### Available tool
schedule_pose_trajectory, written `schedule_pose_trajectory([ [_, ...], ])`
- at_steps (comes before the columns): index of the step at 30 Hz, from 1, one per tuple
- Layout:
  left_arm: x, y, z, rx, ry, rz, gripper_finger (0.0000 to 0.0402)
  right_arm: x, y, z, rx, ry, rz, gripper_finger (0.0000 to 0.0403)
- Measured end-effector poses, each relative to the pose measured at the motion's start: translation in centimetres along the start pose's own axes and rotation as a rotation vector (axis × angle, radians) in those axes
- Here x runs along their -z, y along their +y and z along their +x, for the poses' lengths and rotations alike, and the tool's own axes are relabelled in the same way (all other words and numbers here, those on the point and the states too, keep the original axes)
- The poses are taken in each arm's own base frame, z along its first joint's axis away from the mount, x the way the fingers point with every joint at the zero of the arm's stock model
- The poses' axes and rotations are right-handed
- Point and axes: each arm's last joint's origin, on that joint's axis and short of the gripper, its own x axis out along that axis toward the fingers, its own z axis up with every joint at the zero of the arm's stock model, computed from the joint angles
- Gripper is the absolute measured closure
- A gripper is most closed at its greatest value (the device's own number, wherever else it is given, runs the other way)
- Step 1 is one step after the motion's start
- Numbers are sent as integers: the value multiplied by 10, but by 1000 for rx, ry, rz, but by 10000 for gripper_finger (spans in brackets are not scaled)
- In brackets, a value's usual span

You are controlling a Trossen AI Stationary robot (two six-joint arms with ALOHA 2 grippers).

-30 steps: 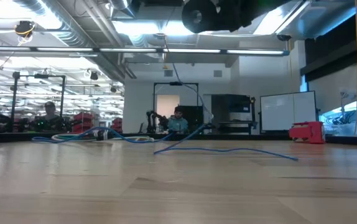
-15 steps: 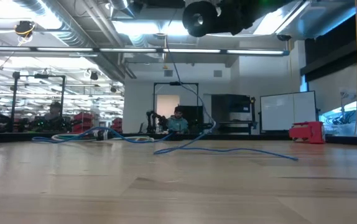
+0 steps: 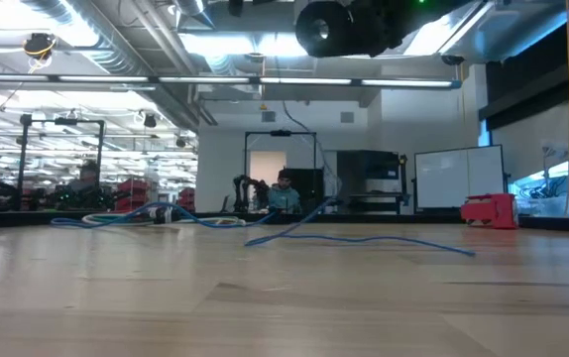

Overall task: Coil cords
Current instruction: Coil the blue wire onto the black spool

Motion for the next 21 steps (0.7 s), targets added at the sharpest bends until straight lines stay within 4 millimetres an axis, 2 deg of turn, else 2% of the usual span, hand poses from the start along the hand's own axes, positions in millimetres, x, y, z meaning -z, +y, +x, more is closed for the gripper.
schedule_pose_trajectory([
  [6,7,1,0,9,74,111,383,2,1,0,-6,9,-16,402],
  [13,11,3,-4,13,135,147,297,1,2,0,-13,4,-12,402],
  [15,6,3,-5,18,140,158,274,1,2,0,-13,3,-11,402],
  [18,-4,0,-9,31,115,150,251,1,1,0,-12,1,-8,402],
  [21,0,-6,-11,63,158,225,242,1,1,0,-12,1,-8,400],
])
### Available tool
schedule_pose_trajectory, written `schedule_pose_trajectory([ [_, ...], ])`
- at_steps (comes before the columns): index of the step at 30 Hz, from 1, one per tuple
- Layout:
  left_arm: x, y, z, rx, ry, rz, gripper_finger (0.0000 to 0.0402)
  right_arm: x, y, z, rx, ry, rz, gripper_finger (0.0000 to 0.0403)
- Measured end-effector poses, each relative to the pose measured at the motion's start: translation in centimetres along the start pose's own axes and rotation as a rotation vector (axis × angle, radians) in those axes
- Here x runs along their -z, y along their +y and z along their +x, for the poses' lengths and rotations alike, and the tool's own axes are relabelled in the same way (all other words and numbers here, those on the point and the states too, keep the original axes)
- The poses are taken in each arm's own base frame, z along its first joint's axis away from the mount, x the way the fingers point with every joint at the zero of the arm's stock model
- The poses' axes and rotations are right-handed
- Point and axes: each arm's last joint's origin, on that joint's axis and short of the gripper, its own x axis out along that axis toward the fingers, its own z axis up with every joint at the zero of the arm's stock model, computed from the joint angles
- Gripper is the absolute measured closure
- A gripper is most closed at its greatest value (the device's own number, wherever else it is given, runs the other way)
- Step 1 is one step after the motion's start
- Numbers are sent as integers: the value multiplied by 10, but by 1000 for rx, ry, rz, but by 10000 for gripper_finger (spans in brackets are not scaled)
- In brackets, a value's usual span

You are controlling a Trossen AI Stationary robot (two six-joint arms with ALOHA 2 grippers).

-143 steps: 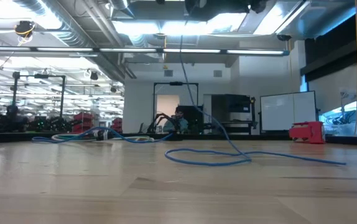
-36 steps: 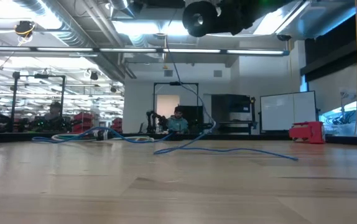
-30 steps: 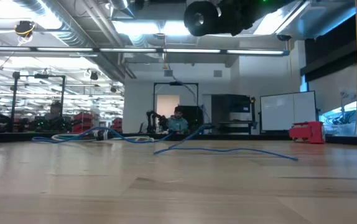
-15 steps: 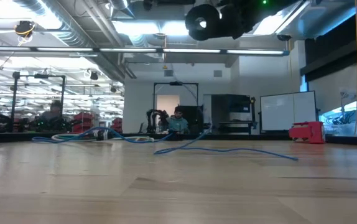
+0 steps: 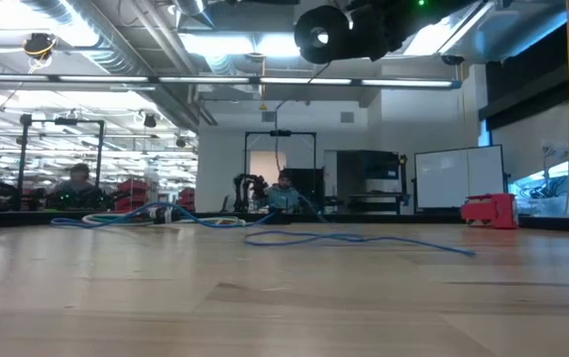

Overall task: Coil cords
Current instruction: Coil the blue wire onto the black spool

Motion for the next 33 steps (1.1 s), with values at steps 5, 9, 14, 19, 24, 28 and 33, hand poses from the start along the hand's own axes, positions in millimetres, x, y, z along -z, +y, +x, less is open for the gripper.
schedule_pose_trajectory([
  [5,10,-1,3,17,81,90,253,0,1,0,-32,-13,6,400],
  [9,11,2,4,6,87,128,268,-1,3,0,-89,-37,13,400],
  [14,13,2,4,30,103,145,297,-2,3,0,-118,-51,16,400],
  [19,13,0,4,91,86,140,360,-3,4,-1,-147,-67,29,399],
  [24,13,-1,4,99,83,136,393,-3,5,-1,-205,-78,101,386],
  [28,14,-1,4,105,88,129,398,-4,5,-1,-234,-92,146,364],
  [33,14,-2,3,106,93,113,400,-16,-5,-18,-225,-148,165,331],
])
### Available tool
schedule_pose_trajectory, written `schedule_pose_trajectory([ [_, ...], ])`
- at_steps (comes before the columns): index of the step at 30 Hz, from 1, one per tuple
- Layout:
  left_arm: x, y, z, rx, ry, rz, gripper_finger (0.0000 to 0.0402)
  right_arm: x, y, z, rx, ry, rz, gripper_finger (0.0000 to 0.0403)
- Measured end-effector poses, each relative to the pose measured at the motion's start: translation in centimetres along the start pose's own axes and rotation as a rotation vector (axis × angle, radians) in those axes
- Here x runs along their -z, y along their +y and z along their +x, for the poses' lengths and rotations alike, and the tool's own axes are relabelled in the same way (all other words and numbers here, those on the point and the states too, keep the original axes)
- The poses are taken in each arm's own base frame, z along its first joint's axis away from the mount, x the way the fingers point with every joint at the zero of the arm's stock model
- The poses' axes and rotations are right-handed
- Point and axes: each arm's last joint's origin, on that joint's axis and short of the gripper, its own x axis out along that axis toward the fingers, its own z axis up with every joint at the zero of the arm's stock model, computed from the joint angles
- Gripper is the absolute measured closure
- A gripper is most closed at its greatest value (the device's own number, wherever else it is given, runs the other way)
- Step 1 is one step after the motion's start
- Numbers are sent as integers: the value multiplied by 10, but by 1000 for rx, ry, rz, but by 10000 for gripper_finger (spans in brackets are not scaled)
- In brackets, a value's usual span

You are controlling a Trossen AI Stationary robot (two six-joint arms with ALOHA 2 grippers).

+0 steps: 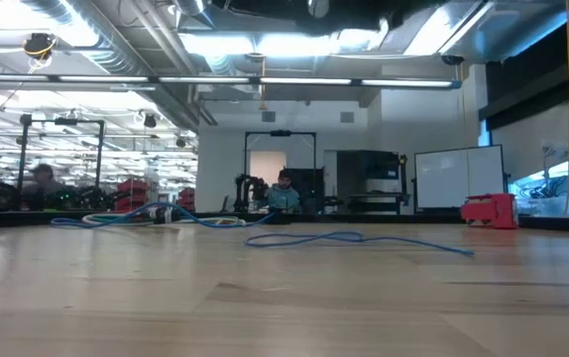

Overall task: Coil cords
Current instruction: Coil the blue wire onto the black spool

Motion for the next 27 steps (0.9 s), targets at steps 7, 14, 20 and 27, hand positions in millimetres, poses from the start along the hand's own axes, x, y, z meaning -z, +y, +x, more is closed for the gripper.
schedule_pose_trajectory([
  [7,-2,0,0,-10,-19,-8,401,-19,-5,-29,-18,-59,-31,300],
  [14,-3,-1,0,22,-42,-14,401,-17,-6,-29,-24,-42,-100,304],
  [20,-2,-3,0,60,-39,-4,401,-20,-4,-29,-83,-89,-138,304],
  [27,-2,-5,-1,87,-41,1,401,-18,-5,-26,-133,-102,-140,306],
])
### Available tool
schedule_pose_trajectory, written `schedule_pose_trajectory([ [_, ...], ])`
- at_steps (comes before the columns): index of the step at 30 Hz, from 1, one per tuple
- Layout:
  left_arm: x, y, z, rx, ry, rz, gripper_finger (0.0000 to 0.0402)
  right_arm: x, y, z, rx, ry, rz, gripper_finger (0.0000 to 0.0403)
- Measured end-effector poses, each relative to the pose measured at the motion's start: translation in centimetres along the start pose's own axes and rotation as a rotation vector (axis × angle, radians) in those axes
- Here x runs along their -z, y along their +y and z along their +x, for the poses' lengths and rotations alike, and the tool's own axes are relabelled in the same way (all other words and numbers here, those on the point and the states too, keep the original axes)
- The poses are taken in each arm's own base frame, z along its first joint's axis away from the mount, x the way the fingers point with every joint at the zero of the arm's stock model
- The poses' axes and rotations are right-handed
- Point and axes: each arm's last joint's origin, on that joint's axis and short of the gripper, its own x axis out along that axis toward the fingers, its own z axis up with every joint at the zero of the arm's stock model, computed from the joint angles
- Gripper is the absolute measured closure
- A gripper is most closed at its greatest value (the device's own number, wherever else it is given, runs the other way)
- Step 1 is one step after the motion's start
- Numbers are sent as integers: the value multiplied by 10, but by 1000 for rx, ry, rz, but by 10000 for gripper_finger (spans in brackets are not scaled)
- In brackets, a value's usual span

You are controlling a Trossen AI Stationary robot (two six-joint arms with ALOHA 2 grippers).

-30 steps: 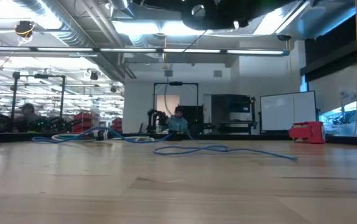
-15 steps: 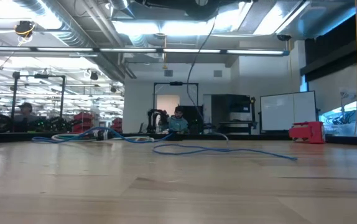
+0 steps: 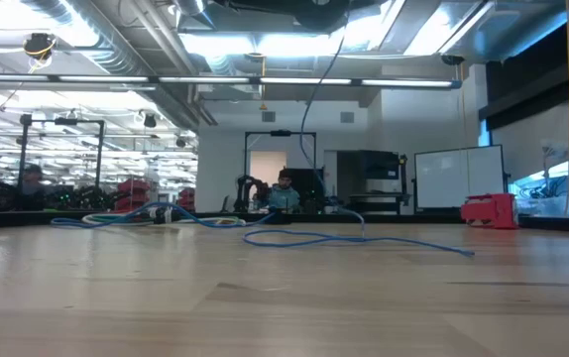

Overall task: Coil cords
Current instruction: Coil the blue wire onto the black spool

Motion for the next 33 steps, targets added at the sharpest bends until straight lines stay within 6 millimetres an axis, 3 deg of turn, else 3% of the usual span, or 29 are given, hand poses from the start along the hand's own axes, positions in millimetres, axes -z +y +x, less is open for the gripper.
schedule_pose_trajectory([
  [8,0,0,0,1,-5,-1,395,1,1,0,-15,9,-29,393],
  [14,-1,1,0,-12,-11,-44,373,1,1,0,-16,12,-32,395],
  [20,-5,5,-8,-35,-24,-86,312,1,-2,-1,63,33,-21,397],
  [26,-2,4,-18,-15,22,-120,265,-13,-17,-23,210,7,82,398],
  [33,25,-11,19,-57,-26,-153,261,-22,-16,-40,338,-14,130,400],
])
